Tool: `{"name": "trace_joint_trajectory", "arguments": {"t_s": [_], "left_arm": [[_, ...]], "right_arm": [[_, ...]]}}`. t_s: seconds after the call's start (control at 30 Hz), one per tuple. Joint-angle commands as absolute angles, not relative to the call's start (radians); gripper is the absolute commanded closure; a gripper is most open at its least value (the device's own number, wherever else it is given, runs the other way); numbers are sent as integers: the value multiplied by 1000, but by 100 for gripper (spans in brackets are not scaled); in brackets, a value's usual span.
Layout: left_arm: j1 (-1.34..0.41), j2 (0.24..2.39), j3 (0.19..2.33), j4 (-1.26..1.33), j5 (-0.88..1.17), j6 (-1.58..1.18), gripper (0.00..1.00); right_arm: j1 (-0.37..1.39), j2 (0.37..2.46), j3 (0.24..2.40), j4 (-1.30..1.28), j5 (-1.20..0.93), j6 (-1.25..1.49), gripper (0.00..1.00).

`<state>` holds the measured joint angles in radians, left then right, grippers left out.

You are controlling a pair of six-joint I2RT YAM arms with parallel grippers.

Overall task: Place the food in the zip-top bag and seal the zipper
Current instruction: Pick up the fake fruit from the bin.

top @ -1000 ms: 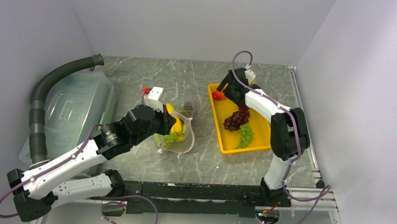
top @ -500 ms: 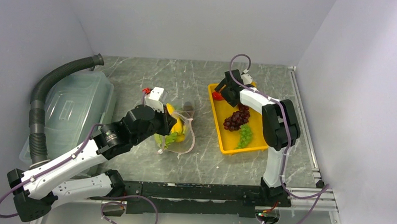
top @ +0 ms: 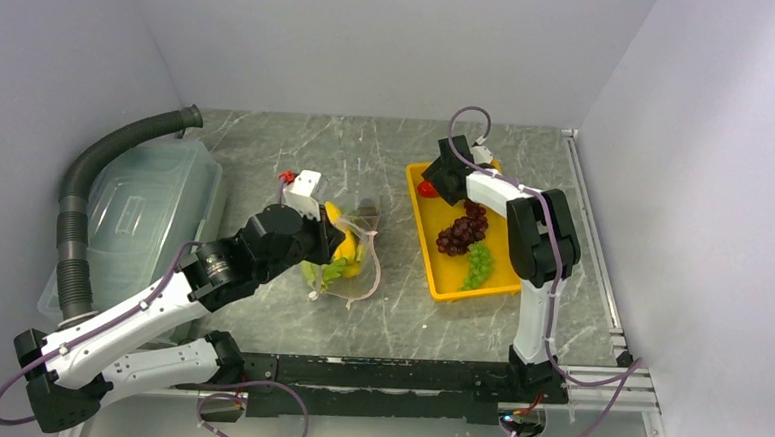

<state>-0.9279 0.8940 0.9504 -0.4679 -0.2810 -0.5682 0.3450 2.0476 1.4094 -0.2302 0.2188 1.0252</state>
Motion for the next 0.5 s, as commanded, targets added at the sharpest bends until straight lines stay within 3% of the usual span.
{"name": "trace_joint_trajectory", "arguments": {"t_s": [0.0, 0.3, 0.47], "left_arm": [[-925, 884, 973, -407, -273, -558, 100], [-926, 882, 962, -403, -279, -572, 100], [-925, 889, 956, -406, -289, -584, 100]], "right_arm": [[333, 2036, 1422, -183, 242, 1037, 40], [330, 1916, 1338, -146, 241, 974, 70], [331, 1824, 1315, -162, 231, 891, 76]]}}
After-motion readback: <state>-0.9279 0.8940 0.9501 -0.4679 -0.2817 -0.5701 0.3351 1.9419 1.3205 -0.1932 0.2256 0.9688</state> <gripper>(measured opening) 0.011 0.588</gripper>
